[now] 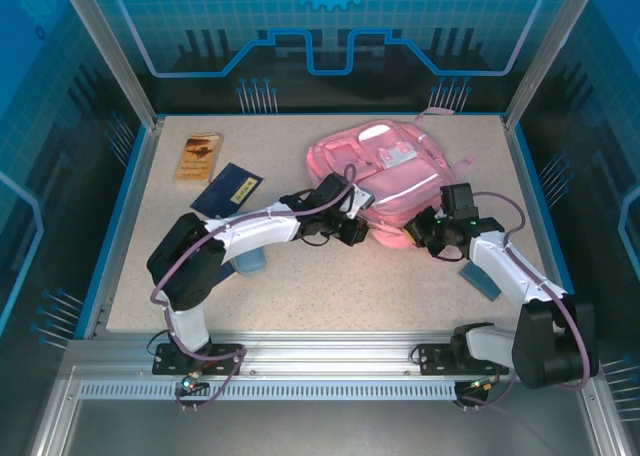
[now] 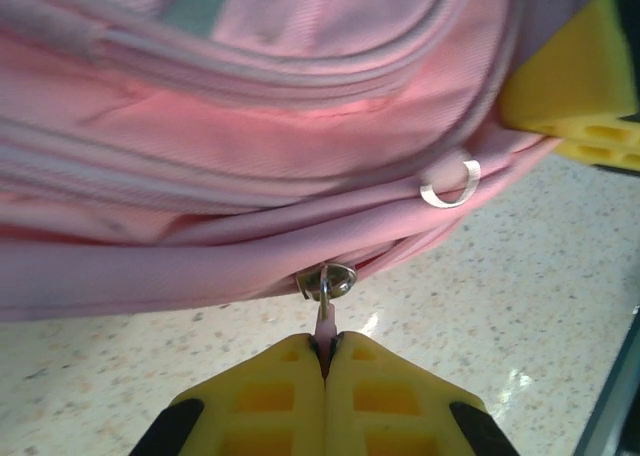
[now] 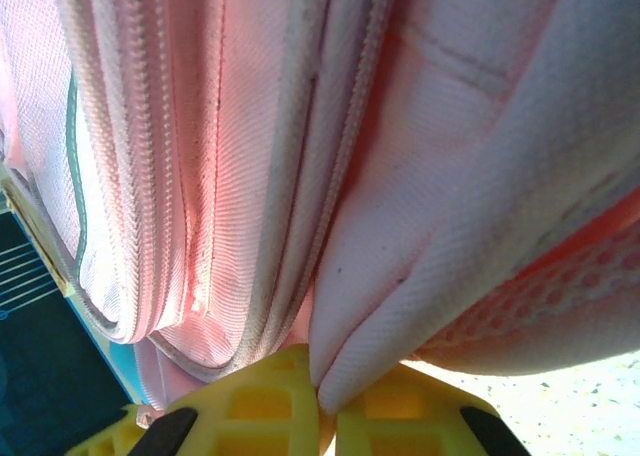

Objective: Pack books, pencil case, and school supplies into a backpack

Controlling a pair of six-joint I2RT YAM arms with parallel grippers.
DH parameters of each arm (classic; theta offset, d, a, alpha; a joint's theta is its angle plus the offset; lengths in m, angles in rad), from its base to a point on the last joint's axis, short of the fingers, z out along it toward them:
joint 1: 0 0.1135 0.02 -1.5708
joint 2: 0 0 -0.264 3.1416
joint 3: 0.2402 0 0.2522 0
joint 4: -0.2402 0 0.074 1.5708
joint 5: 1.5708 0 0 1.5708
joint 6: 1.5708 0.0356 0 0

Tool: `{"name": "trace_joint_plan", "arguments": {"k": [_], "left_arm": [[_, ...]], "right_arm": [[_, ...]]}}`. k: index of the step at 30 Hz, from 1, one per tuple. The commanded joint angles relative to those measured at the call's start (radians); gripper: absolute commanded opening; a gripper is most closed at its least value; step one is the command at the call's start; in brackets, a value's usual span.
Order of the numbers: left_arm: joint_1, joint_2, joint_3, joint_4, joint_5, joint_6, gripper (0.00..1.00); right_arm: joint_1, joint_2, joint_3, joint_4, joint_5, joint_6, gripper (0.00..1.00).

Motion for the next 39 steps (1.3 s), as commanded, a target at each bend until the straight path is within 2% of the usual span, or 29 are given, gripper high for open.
{"name": "trace_joint_plan", "arguments": {"k": [1, 6, 9, 12, 14, 18, 20, 22, 24, 27, 29, 33, 36, 39], "left_arm": [[0.099, -0.07, -0.022, -0.064, -0.041, 0.069, 0.0], [0.184, -0.054, -0.015, -0.076, -0.04, 0.096, 0.0], [0.211, -0.033, 0.004, -0.072, -0.037, 0.084, 0.0], [0.232, -0.035, 0.008, -0.07, -0.063, 0.056, 0.14], [0.254, -0.049, 0.005, -0.077, -0.087, 0.02, 0.29], [0.307, -0.135, -0.042, -0.101, -0.151, -0.048, 0.53], [0.336, -0.203, -0.083, -0.114, -0.2, -0.086, 0.62], [0.382, -0.279, -0.132, -0.142, -0.247, -0.136, 0.67], [0.436, -0.35, -0.181, -0.174, -0.272, -0.185, 0.73], [0.54, -0.447, -0.265, -0.228, -0.315, -0.268, 0.82], [0.616, -0.492, -0.319, -0.269, -0.329, -0.335, 0.85], [0.74, -0.535, -0.443, -0.297, -0.328, -0.451, 0.87], [0.767, -0.527, -0.517, -0.266, -0.325, -0.507, 0.87], [0.768, -0.488, -0.557, -0.229, -0.343, -0.526, 0.8]], "right_arm": [[0.0, -0.028, 0.034, -0.059, 0.102, -0.079, 0.08], [0.01, -0.008, 0.051, -0.037, 0.088, -0.095, 0.08], [0.037, 0.033, 0.065, 0.037, 0.028, -0.104, 0.09], [0.098, 0.11, 0.1, 0.115, -0.025, -0.1, 0.1], [0.151, 0.168, 0.127, 0.174, -0.045, -0.087, 0.1], [0.25, 0.297, 0.208, 0.252, -0.066, -0.048, 0.14], [0.29, 0.334, 0.242, 0.247, -0.056, -0.046, 0.23], [0.324, 0.348, 0.27, 0.219, -0.027, -0.06, 0.45], [0.35, 0.348, 0.295, 0.166, 0.021, -0.095, 0.62], [0.385, 0.349, 0.337, 0.063, 0.094, -0.167, 0.74], [0.405, 0.348, 0.353, 0.024, 0.132, -0.205, 0.77], [0.432, 0.362, 0.372, 0.008, 0.128, -0.274, 0.81], [0.456, 0.392, 0.42, -0.009, 0.114, -0.322, 0.81], [0.479, 0.438, 0.486, -0.043, 0.096, -0.359, 0.81]]}}
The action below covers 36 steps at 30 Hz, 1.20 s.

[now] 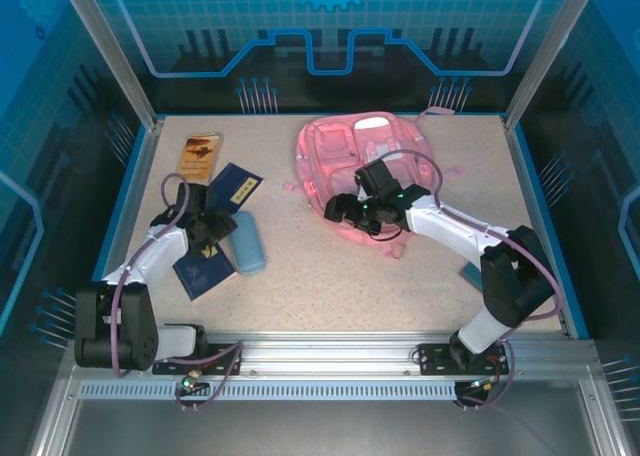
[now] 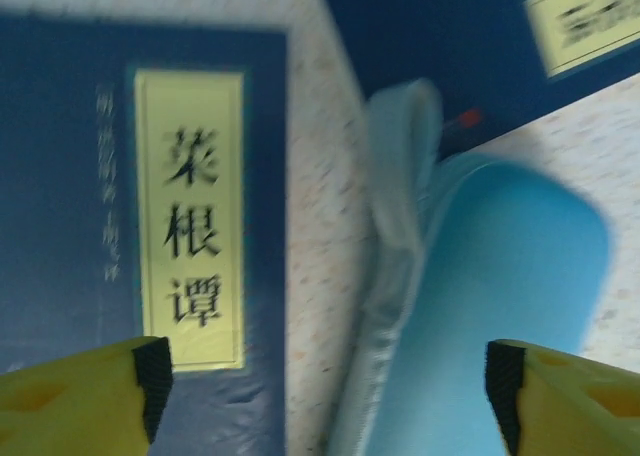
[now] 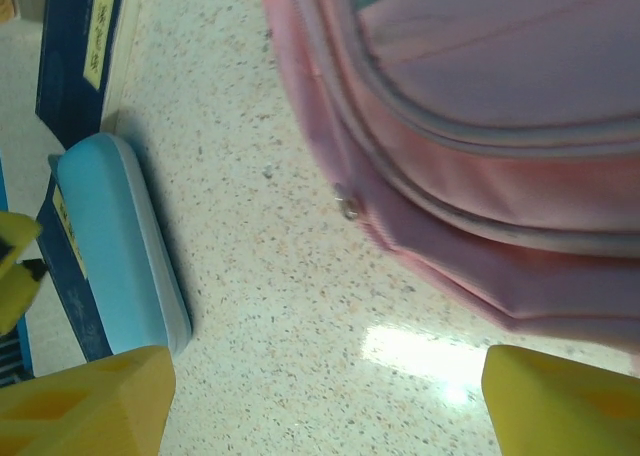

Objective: Pack books, pencil case, and school supplies into a backpack

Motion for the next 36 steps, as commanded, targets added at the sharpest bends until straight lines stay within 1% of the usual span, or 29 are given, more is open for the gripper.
{"name": "trace_joint_plan", "arguments": {"k": [1, 7, 9, 12, 16, 21, 24, 25, 28, 30, 33, 36], "left_arm": [[0.005, 0.045, -0.028, 0.024, -0.031, -0.069, 0.75], [0.003, 0.125, -0.054, 0.081, 0.005, -0.064, 0.5], [0.0, 0.139, -0.064, 0.102, 0.033, -0.062, 0.43], [-0.031, 0.158, -0.067, 0.127, 0.08, -0.065, 0.37], [-0.123, 0.178, -0.062, 0.165, 0.144, -0.098, 0.34], [-0.247, 0.199, -0.025, 0.206, 0.228, -0.131, 0.33], [-0.277, 0.206, 0.013, 0.204, 0.282, -0.117, 0.34], [-0.277, 0.197, 0.023, 0.19, 0.285, -0.113, 0.36], [-0.274, 0.134, 0.047, 0.11, 0.216, -0.089, 0.41], [-0.254, 0.078, 0.049, 0.053, 0.175, -0.085, 0.5], [-0.209, -0.007, 0.017, -0.015, 0.145, -0.099, 0.58], [-0.186, -0.096, -0.024, -0.088, 0.1, -0.123, 0.62]], "right_arm": [[0.033, 0.046, 0.079, -0.06, -0.007, -0.074, 0.81], [0.044, 0.075, 0.1, -0.061, -0.019, -0.071, 0.79], [0.044, 0.076, 0.099, -0.065, -0.014, -0.068, 0.79], [0.044, 0.073, 0.1, -0.075, -0.001, -0.067, 0.78], [0.044, 0.063, 0.107, -0.092, 0.029, -0.071, 0.78], [0.047, 0.059, 0.125, -0.11, 0.055, -0.088, 0.77], [0.054, 0.063, 0.136, -0.112, 0.06, -0.111, 0.75], [0.06, 0.064, 0.14, -0.109, 0.057, -0.125, 0.73], [0.092, 0.087, 0.174, -0.105, 0.029, -0.198, 0.71], [0.125, 0.123, 0.212, -0.114, 0.014, -0.246, 0.7], [0.183, 0.188, 0.271, -0.131, 0.004, -0.294, 0.69], [0.24, 0.265, 0.328, -0.146, 0.006, -0.319, 0.69]]}}
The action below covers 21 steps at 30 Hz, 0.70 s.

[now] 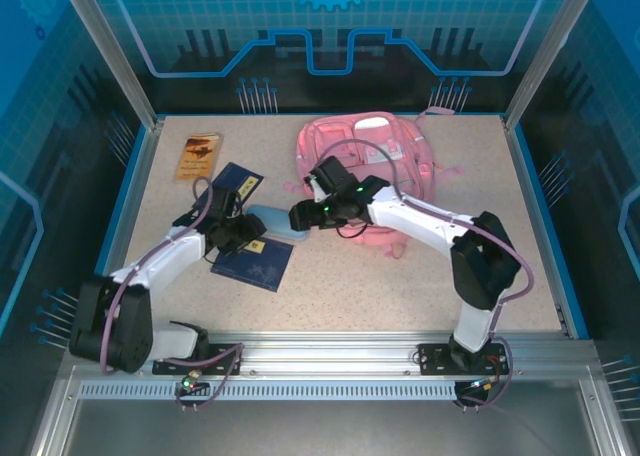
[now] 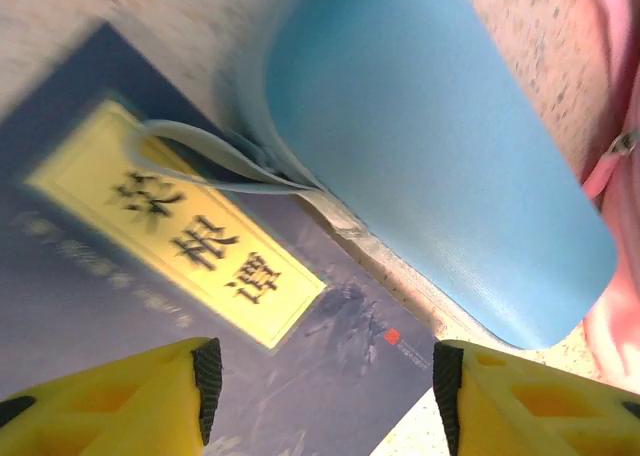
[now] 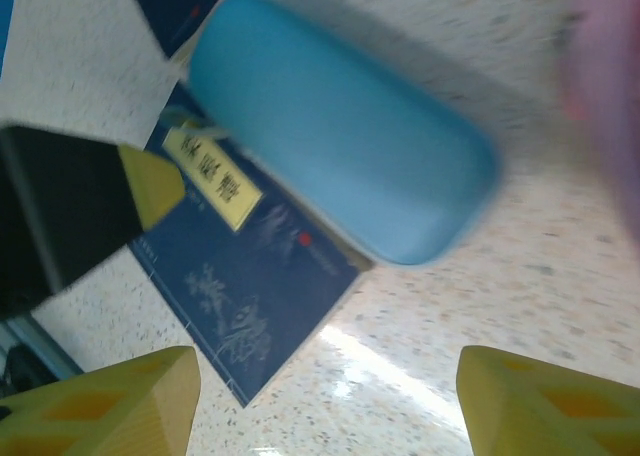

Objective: Pack books, pencil case, and school supplies into a backpack

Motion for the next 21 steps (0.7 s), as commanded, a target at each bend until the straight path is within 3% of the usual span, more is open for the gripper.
{"name": "trace_joint_plan", "arguments": {"k": [1, 7, 15, 21], "left_arm": [[0.023, -0.093, -0.044, -0.156, -0.073, -0.025, 0.63], [0.08, -0.204, -0.105, -0.22, -0.108, -0.048, 0.61], [0.126, -0.227, -0.114, -0.22, -0.089, -0.038, 0.62], [0.124, -0.227, -0.109, -0.242, -0.083, -0.029, 0.62]], "right_arm": [[0.065, 0.092, 0.067, -0.051, -0.014, -0.074, 0.69], [0.154, 0.25, 0.206, -0.07, 0.018, -0.158, 0.56], [0.177, 0.495, 0.47, -0.173, 0.053, -0.186, 0.53], [0.179, 0.46, 0.352, -0.197, 0.105, -0.14, 0.54]]}}
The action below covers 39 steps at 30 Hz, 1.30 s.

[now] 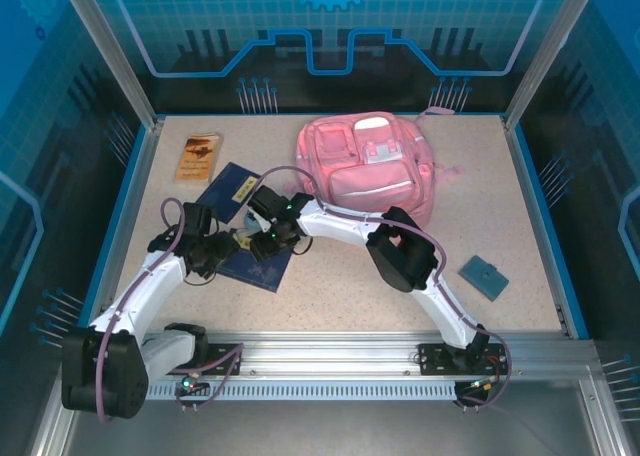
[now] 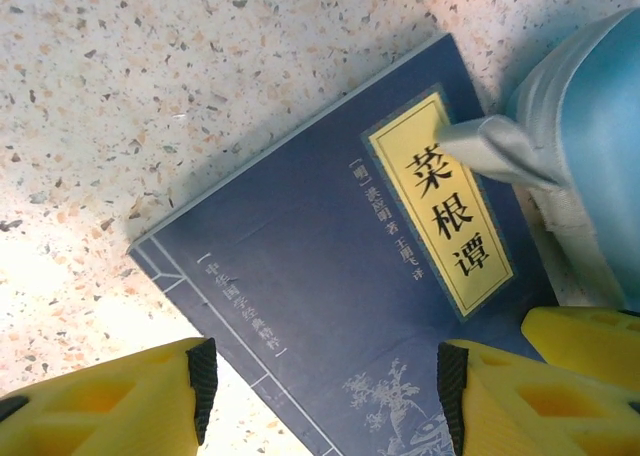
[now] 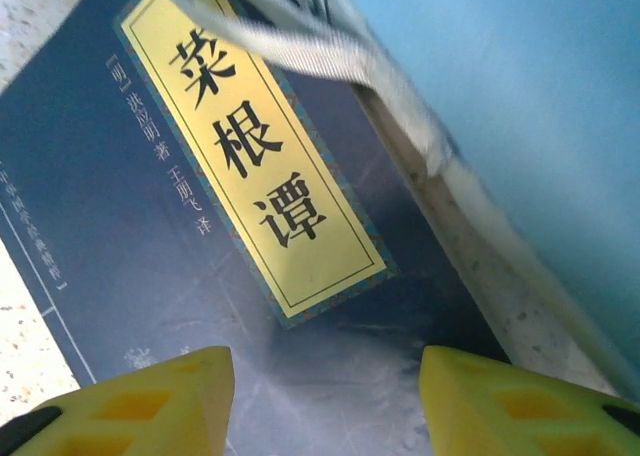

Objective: Pack books, pencil case, and school supplies into a backpack

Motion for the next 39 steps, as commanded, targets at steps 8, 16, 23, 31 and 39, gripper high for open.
{"name": "trace_joint_plan", "arguments": {"k": [8, 16, 23, 31, 39], "left_arm": [[-0.061, -0.032, -0.025, -0.061, 0.05, -0.029, 0.62], [-0.219, -0.053, -0.093, 0.015, 0.153, -0.124, 0.62], [-0.327, 0.008, -0.113, 0.171, 0.263, -0.181, 0.62], [-0.37, 0.093, -0.111, 0.241, 0.287, -0.209, 0.6], [-0.374, 0.176, -0.129, 0.308, 0.313, -0.198, 0.6]], "right_arm": [[0.009, -0.28, -0.454, -0.069, 0.074, 0.131, 0.54], [0.002, -0.484, -0.614, -0.031, -0.033, 0.182, 0.58], [-0.077, -0.465, -0.622, -0.025, 0.09, 0.267, 0.59], [-0.084, -0.382, -0.592, 0.013, 0.039, 0.235, 0.46], [-0.083, -0.336, -0.599, 0.045, -0.016, 0.259, 0.4]]}}
